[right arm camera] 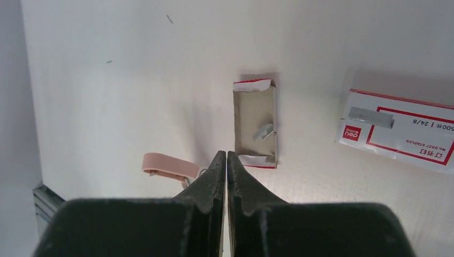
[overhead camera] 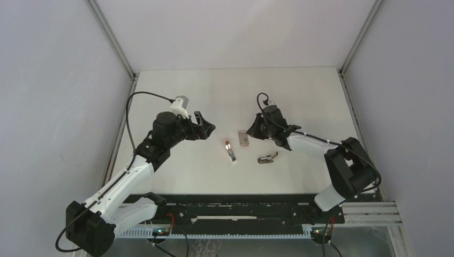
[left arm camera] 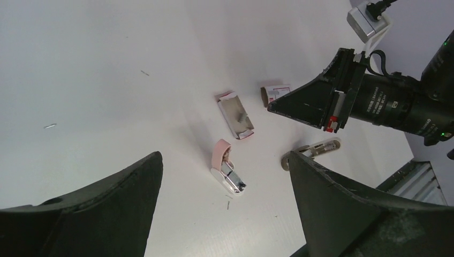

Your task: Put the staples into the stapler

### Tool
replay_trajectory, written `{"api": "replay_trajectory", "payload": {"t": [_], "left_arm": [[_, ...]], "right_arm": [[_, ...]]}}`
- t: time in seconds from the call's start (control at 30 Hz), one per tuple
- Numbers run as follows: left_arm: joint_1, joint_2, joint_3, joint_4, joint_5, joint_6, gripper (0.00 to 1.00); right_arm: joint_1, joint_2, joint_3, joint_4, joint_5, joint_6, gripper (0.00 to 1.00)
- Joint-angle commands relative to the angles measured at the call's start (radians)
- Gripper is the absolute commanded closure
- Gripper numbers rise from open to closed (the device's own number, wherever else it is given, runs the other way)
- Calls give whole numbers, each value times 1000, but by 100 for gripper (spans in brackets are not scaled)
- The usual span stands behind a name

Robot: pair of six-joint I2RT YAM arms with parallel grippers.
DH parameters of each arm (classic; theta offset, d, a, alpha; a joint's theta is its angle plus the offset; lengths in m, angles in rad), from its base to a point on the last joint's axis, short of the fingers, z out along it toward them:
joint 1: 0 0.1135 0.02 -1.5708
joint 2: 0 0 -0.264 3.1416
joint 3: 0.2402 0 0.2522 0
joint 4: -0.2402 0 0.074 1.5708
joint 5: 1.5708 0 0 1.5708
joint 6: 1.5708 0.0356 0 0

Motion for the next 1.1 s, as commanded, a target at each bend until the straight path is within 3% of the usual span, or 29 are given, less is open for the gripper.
{"api": "replay_trajectory", "payload": {"t": [0.0, 0.17, 0.4, 0.53, 0.63, 0.77, 1.07], "left_arm": [[-47, -32, -25, 127, 78, -9, 9], [-93, -11, -45, 192, 107, -40, 9], [-92, -1, -52, 142, 39, -45, 9], [-131, 45, -10, 121, -46, -14, 13], [-222, 132, 80, 56, -165, 65, 16], [-281, 290, 176, 45, -193, 88, 25], [-360, 669, 436, -22, -218, 161, 43]], "right_arm": [[-23, -95, -61, 156, -103, 5, 100], [-14, -180, -80, 150, -46, -47, 100], [61, -42, 89, -130, 155, -126, 99], [74, -10, 101, -143, 193, -93, 85], [48, -32, 100, -165, 205, -107, 76], [-9, -114, 61, -184, 215, -137, 66], [-160, -346, -105, -170, 126, -173, 61]]}}
